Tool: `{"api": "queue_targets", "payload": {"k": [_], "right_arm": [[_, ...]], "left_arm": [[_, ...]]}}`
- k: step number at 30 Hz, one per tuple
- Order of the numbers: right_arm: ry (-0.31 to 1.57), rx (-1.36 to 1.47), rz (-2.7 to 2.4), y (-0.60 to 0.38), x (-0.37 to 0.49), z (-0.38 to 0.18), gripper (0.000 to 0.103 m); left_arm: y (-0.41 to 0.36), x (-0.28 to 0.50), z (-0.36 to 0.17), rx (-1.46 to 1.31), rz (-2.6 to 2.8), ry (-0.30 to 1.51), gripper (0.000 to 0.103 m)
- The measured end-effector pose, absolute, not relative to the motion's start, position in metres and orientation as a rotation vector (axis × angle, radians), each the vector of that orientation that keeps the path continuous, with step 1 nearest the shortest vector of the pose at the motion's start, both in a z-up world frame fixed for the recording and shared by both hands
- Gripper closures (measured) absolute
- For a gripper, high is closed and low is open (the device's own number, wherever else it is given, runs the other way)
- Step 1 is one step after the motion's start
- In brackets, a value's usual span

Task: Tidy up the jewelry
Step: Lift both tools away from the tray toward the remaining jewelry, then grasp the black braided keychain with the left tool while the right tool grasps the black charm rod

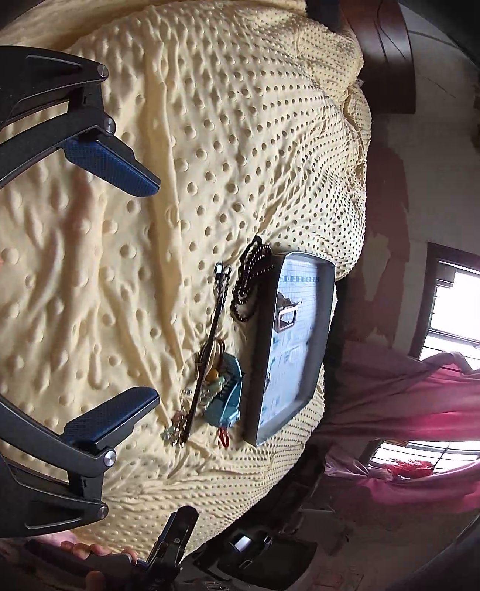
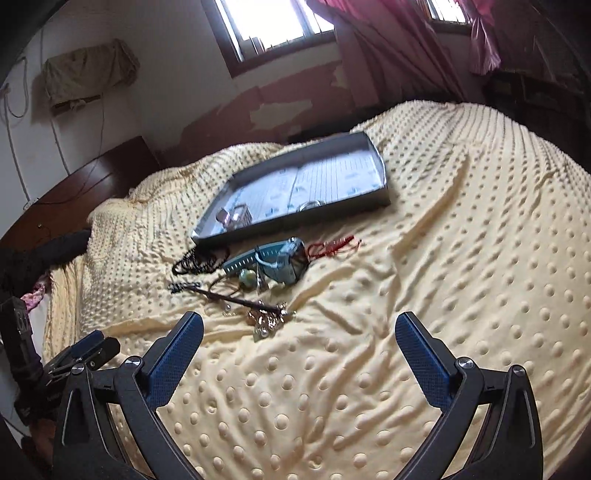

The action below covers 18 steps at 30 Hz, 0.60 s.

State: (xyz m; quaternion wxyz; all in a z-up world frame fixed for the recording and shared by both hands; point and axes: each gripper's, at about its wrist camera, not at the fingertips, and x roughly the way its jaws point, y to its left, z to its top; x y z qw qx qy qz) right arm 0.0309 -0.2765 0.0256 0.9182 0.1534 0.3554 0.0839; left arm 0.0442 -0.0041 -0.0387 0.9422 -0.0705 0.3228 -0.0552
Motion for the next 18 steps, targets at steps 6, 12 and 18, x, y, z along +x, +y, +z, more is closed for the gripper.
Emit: {"api": "queue_targets", "payload": {"k": [6, 12, 18], "right_arm": [[0.845, 0.263, 0.296, -0.259, 0.056, 0.011, 0.001], [0.906, 0.072, 0.366, -0.224, 0.079, 0.005, 0.001], [0.887, -0.063, 0.406, -0.209, 0.096, 0.007, 0.011]], "left_arm": [[0.009, 0.073, -0.043, -0.11, -0.168, 0.71, 0.0], [0.02, 0.102, -0.045, -0.082, -0.247, 0.715, 0.009], [0.035, 0.136, -0.052, -0.153, -0.385, 0.72, 0.02]]}}
